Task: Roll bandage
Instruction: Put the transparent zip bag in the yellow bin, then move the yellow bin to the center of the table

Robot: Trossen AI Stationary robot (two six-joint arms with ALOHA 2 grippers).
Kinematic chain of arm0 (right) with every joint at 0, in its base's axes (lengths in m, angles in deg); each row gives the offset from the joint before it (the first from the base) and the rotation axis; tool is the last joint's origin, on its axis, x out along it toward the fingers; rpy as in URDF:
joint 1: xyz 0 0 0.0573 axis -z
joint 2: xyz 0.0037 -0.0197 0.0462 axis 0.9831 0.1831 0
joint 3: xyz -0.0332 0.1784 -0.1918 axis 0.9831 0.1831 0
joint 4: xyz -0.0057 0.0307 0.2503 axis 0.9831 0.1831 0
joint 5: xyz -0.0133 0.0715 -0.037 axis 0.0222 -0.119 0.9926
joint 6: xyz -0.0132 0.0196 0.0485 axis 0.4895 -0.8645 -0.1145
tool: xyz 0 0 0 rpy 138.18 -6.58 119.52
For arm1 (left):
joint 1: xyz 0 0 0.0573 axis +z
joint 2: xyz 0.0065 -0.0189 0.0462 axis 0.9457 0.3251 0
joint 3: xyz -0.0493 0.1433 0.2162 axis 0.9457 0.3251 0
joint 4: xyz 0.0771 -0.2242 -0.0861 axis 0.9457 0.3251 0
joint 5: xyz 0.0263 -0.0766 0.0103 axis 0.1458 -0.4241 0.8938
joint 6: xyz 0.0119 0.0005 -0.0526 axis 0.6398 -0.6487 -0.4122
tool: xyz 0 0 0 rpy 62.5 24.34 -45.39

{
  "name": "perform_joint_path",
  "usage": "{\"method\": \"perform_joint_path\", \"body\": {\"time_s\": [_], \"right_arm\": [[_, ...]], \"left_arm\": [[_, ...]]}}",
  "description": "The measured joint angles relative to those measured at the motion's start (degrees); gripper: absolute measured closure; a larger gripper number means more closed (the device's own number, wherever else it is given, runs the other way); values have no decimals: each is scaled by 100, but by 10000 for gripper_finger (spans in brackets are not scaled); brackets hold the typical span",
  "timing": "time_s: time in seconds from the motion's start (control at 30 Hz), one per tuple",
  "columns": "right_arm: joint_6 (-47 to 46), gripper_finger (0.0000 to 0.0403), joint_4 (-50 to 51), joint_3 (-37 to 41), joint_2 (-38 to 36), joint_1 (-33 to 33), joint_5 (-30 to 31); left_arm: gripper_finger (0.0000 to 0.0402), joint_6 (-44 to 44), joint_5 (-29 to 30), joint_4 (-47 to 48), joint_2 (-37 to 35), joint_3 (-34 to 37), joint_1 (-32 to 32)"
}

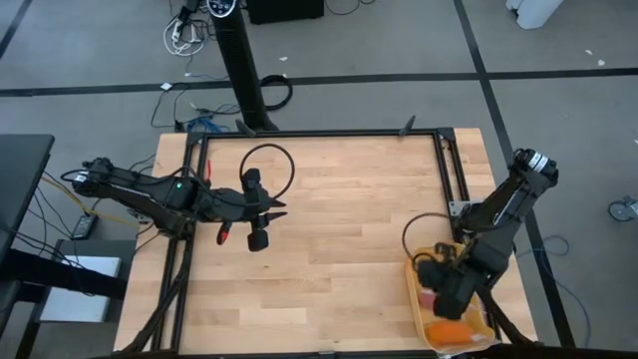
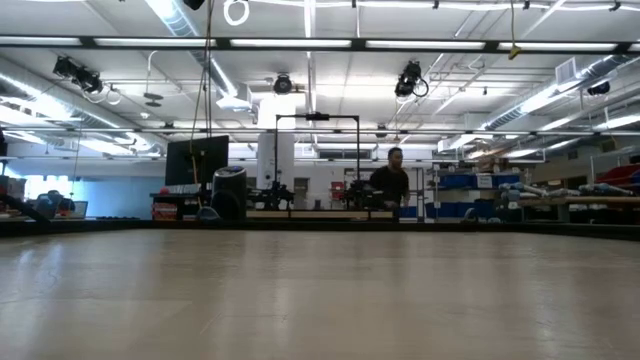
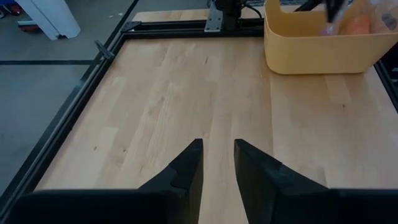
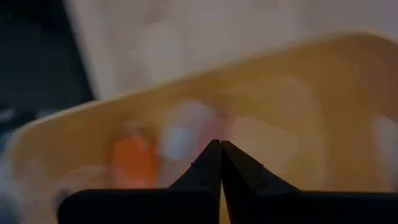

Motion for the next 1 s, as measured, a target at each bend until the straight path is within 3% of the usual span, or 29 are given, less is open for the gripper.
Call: {"method": "perform_joint_path", "body": {"time_s": [0.13, 0.3, 0.4, 0.57, 0.67, 0.87, 1.0], "right_arm": [[556, 399, -912, 0, 174, 27, -722], [87, 401, -1141, -1, 134, -57, -1216], [-291, 401, -567, -166, -46, -152, -800], [-848, 367, 529, -558, -234, -13, 610], [-288, 328, 909, -606, -249, 312, 941], [1577, 248, 1275, -598, -138, 1282, 933], [2712, 223, 1373, -599, -122, 1904, 718]], "left_arm": [[311, -2, -42, 97, 0, 0, 0], [311, -7, -64, 122, 0, 0, 0], [311, -7, -98, 124, 0, 0, 0], [310, 42, 122, 111, 0, 0, -2], [302, 74, 229, 203, 0, 0, 0], [271, 192, 251, 509, 77, 1, 0], [254, 170, 251, 696, 140, 7, 0]]}}
